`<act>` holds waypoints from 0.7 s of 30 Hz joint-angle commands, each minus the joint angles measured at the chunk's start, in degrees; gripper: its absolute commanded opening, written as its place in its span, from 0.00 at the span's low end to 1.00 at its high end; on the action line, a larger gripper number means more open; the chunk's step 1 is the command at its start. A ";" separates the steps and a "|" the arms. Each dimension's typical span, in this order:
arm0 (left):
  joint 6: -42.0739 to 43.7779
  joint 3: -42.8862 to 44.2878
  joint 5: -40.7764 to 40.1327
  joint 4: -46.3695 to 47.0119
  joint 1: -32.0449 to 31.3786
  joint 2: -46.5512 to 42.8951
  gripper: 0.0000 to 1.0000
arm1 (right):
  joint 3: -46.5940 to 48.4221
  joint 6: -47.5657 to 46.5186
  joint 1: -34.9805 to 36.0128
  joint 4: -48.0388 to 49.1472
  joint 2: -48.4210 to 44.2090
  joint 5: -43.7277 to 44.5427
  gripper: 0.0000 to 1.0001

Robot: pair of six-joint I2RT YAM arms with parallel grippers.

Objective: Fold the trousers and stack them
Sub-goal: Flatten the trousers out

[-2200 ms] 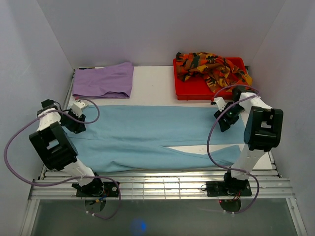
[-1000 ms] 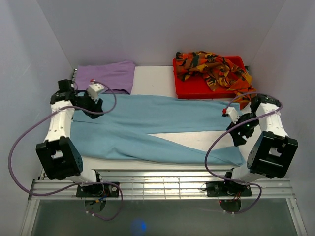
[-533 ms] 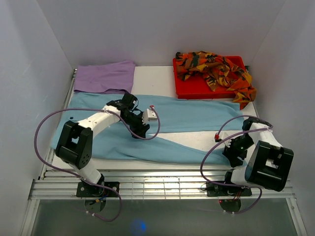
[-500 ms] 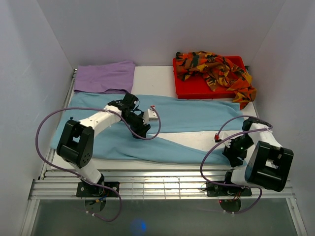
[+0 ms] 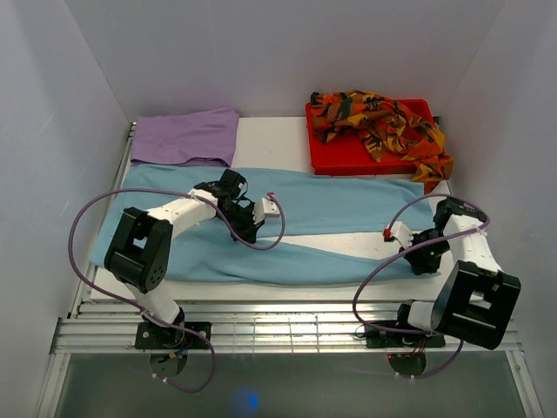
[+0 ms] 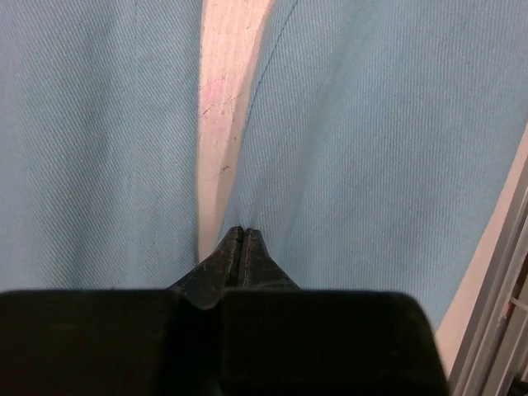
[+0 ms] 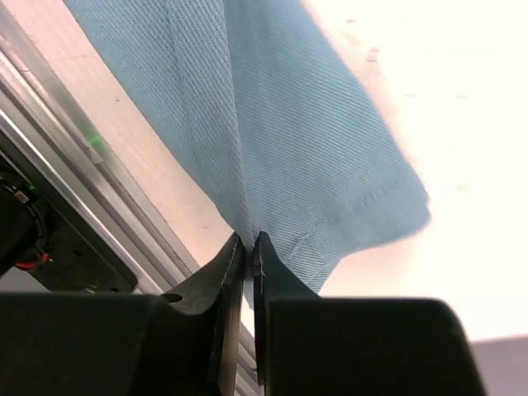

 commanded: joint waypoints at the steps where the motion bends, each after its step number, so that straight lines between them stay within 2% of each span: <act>1: 0.82 -1.41 -0.64 0.31 0.00 -6.92 0.00 | 7.69 -0.58 -0.30 -4.35 -3.54 -0.91 0.08; 9: -3.58 -5.55 -1.35 6.46 5.26 -20.46 0.00 | 15.79 -0.58 -0.57 -12.43 -7.07 1.20 0.08; 13: -4.72 -8.53 -1.08 7.69 8.17 -27.06 0.00 | 18.25 -0.40 -0.65 -13.41 -9.08 0.94 0.08; 16: -5.86 -11.26 -1.09 10.32 10.28 -31.28 0.00 | 20.36 -1.10 -0.57 -13.59 -9.79 -0.73 0.08; 21: -9.82 -15.21 -0.38 20.61 12.92 -35.59 0.00 | 27.91 -0.85 -0.57 -12.80 -5.50 -6.78 0.08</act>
